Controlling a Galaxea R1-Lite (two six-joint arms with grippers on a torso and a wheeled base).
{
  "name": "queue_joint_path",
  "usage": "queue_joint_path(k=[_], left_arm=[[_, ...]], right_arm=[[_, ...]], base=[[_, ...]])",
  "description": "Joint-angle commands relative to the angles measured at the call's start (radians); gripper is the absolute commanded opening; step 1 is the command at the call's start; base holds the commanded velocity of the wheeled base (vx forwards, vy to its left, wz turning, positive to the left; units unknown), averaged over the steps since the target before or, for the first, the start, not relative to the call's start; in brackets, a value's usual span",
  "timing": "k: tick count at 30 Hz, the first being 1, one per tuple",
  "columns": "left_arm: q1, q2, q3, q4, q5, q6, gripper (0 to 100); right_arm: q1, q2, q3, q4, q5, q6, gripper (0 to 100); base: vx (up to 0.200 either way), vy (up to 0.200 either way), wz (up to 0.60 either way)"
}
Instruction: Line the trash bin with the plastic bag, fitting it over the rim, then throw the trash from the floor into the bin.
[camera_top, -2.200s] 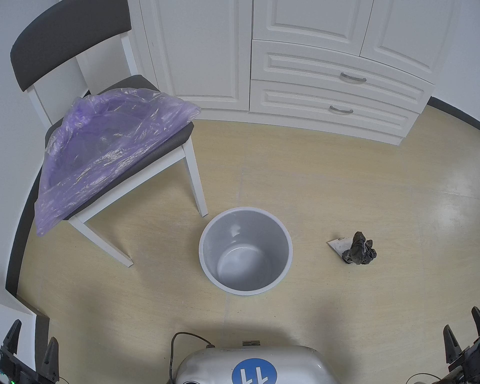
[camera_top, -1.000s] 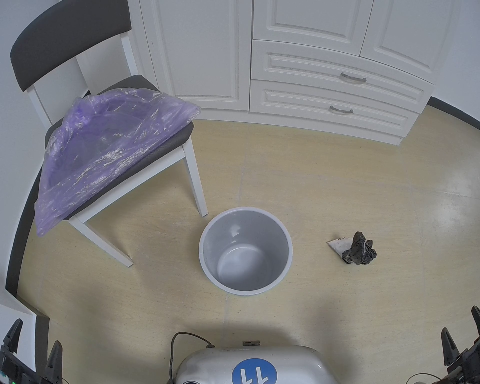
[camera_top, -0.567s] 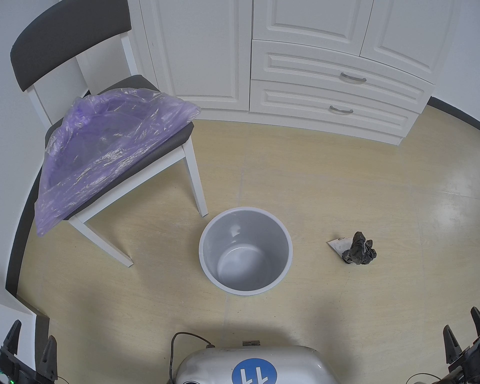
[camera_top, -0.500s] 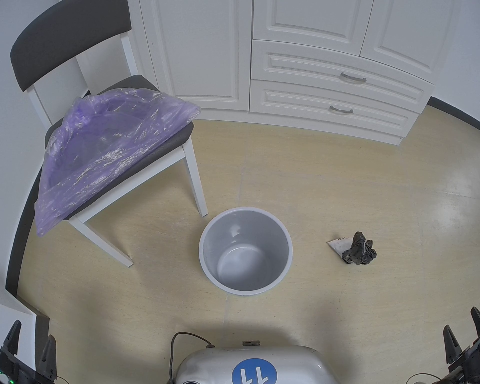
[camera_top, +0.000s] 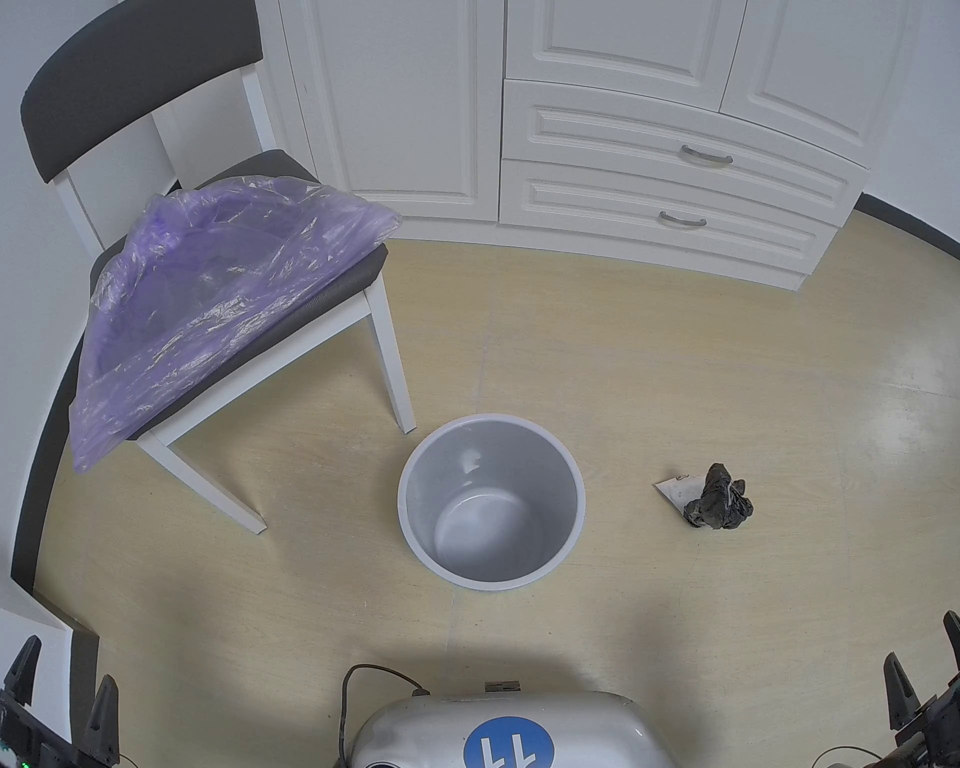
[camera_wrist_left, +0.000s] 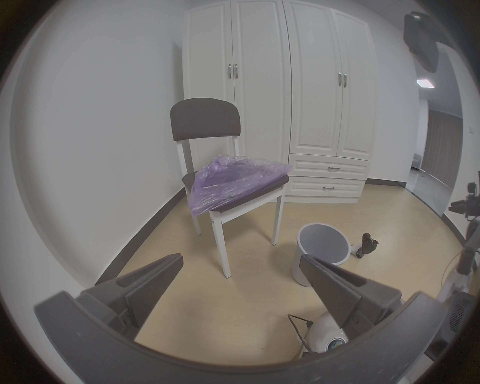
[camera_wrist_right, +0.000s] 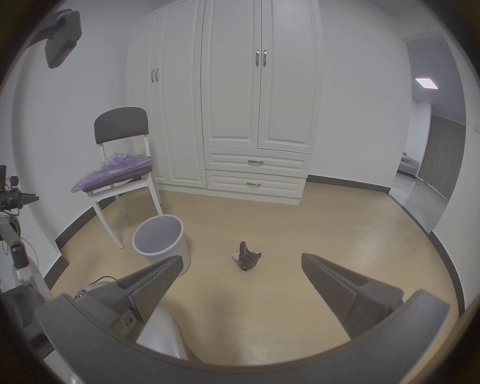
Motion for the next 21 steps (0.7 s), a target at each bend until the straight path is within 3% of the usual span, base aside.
queue_joint_path(k=[1, 6, 8, 9, 10, 14, 21], left_arm=[[0.0, -0.016, 0.018, -0.004, -0.009, 0.009, 100], [0.0, -0.016, 0.018, -0.008, -0.017, 0.005, 100], [-0.001, -0.015, -0.011, -0.177, 0.009, -0.127, 100], [-0.001, -0.015, -0.015, -0.203, 0.014, -0.159, 100], [-0.001, -0.015, -0.038, -0.28, 0.025, -0.274, 100], [-0.001, -0.015, -0.022, -0.194, 0.057, -0.262, 100], [-0.001, -0.013, -0.021, -0.14, 0.077, -0.084, 100]], right_arm=[[0.001, -0.016, 0.018, 0.0, 0.006, -0.002, 100], [0.001, -0.016, 0.018, -0.008, 0.005, 0.015, 100], [0.003, -0.016, -0.001, -0.059, 0.003, 0.051, 100], [0.003, -0.016, -0.07, -0.132, 0.014, 0.148, 100], [0.0, -0.016, -0.116, -0.125, 0.008, 0.205, 100], [0.001, -0.016, -0.09, -0.103, 0.0, 0.056, 100], [0.001, -0.015, -0.096, -0.089, 0.009, 0.047, 100]], base=[[0.0, 0.0, 0.0], [0.0, 0.0, 0.0], [0.0, 0.0, 0.0], [0.0, 0.0, 0.0], [0.0, 0.0, 0.0], [0.0, 0.0, 0.0], [0.0, 0.0, 0.0]])
